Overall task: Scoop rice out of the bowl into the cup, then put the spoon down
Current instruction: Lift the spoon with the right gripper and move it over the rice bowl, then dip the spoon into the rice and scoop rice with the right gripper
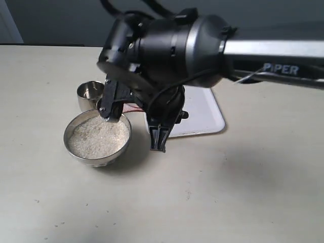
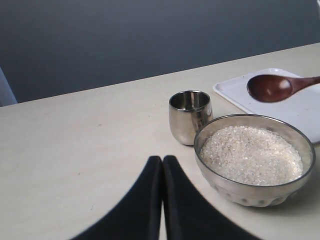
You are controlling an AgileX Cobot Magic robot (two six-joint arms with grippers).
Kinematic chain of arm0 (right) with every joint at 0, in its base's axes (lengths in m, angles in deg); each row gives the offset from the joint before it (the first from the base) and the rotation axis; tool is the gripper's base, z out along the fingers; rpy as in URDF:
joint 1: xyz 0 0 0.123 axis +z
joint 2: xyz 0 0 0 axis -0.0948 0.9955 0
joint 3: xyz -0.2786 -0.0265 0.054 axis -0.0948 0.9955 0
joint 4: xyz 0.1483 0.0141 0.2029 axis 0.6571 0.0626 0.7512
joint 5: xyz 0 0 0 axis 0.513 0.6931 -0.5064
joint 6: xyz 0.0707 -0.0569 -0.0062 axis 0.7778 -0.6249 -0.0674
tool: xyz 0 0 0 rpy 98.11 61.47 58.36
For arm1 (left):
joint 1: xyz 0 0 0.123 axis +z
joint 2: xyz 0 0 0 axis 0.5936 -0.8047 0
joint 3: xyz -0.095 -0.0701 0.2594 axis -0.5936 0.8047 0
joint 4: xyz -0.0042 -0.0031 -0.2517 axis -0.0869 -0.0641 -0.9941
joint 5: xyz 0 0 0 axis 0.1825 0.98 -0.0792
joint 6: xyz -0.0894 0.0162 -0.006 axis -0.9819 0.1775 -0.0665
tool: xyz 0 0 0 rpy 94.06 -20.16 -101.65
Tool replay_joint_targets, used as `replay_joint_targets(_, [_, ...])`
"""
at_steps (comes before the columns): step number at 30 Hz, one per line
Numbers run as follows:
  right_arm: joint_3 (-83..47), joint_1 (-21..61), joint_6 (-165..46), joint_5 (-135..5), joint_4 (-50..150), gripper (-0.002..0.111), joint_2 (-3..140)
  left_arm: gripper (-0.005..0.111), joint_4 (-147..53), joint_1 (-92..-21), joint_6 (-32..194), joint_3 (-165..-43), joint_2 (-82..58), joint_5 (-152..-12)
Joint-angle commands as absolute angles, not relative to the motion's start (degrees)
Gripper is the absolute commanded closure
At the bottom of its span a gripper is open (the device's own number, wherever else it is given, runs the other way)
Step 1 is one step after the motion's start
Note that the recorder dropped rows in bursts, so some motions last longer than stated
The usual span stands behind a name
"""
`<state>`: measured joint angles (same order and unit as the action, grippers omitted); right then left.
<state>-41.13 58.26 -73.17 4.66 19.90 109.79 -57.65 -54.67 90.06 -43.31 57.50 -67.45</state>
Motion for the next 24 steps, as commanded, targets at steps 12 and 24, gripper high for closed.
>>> replay_joint_targets(12, [-41.41,63.16,-65.41,4.88,3.44,0.109,115.75,0.106,-57.56,-54.85,89.91,-43.45,57.75,-68.25])
replay_joint_targets(24, [-41.41,63.26,-65.87,4.88,-0.02,0.109,117.74,0.106,-57.56,-54.85,89.91,-43.45,57.75,-68.25])
